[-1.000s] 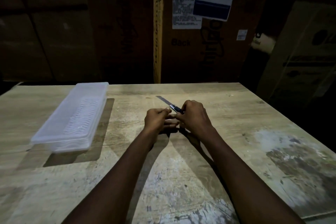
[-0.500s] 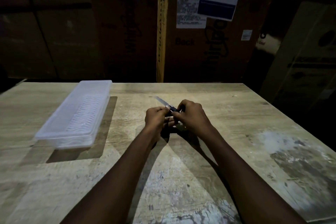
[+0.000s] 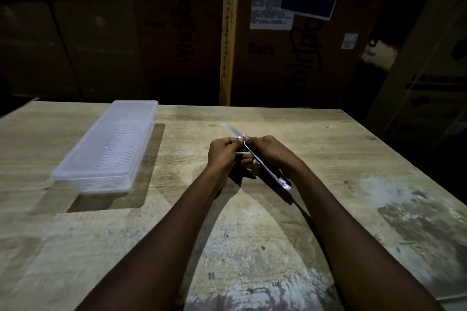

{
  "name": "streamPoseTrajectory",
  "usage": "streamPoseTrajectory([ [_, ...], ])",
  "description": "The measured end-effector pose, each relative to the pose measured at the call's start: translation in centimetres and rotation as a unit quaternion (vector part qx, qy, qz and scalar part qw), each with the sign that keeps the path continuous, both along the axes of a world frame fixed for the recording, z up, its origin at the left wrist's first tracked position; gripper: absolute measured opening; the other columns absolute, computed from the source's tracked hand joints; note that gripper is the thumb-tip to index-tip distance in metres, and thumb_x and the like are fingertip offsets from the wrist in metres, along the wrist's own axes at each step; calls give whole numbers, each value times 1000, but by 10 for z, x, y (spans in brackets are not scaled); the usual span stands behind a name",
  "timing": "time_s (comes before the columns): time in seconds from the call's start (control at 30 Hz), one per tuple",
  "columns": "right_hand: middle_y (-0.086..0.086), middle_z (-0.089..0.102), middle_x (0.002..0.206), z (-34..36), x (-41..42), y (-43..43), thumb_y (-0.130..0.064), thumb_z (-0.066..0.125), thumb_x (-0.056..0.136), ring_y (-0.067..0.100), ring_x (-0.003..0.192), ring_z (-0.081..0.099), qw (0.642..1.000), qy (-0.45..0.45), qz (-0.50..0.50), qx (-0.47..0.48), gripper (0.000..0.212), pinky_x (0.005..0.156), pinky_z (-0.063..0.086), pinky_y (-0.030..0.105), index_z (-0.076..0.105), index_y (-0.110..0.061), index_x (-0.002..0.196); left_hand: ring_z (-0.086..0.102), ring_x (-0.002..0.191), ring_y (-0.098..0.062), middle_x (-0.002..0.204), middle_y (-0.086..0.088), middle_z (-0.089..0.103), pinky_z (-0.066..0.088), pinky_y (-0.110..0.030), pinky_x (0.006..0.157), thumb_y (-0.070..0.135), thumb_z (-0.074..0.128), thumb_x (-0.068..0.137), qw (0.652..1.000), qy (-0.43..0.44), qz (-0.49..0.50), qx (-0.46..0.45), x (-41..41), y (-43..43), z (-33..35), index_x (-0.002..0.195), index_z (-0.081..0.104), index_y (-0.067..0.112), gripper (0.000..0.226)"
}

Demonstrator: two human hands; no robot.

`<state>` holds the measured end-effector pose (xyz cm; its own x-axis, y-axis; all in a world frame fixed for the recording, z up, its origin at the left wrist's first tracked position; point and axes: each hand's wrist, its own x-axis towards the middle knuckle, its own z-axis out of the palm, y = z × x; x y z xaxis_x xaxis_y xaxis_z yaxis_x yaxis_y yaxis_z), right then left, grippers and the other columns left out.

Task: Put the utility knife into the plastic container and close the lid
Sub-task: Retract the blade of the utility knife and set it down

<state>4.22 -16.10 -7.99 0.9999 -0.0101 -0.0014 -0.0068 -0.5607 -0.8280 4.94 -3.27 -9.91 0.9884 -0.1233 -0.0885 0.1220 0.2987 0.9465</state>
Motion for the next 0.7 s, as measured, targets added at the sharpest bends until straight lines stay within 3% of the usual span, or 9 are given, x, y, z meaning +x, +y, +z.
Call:
streamPoseTrajectory([
  [0.23, 7, 44, 60, 1, -6, 5, -37, 48, 98, 17, 53, 41, 999, -19, 21, -21, 41, 55, 29, 31, 59, -8, 72, 67, 53, -23, 82, -15, 66, 59, -31, 53, 13, 53, 91, 998, 11, 54, -11, 7, 3, -2, 92, 63, -1, 17],
  [0.37, 6, 41, 57, -1, -7, 4, -42, 49, 97, 17, 48, 38, 1000, -3, 19, -16, 42, 52, 27, 30, 62, -8, 77, 69, 61, -29, 87, -17, 68, 60, -34, 57, 11, 50, 92, 997, 15, 74, -24, 10, 7, -1, 89, 62, 2, 16],
  [0.5, 4, 40, 54, -2, -11, 3, -41, 49, 98, 17, 44, 35, 1000, 10, 25, -4, 44, 46, 28, 27, 58, -13, 66, 71, 64, -30, 85, -15, 69, 61, -36, 59, 11, 50, 92, 996, 17, 83, -31, 13, 12, -1, 97, 62, -2, 19],
  [0.7, 7, 41, 59, -2, -18, 3, -37, 50, 99, 18, 49, 38, 999, 12, 31, 11, 41, 49, 28, 29, 55, -13, 66, 71, 60, -26, 92, -20, 68, 60, -34, 58, 11, 51, 92, 993, 20, 109, -36, 15, 16, 0, 102, 61, -5, 21],
])
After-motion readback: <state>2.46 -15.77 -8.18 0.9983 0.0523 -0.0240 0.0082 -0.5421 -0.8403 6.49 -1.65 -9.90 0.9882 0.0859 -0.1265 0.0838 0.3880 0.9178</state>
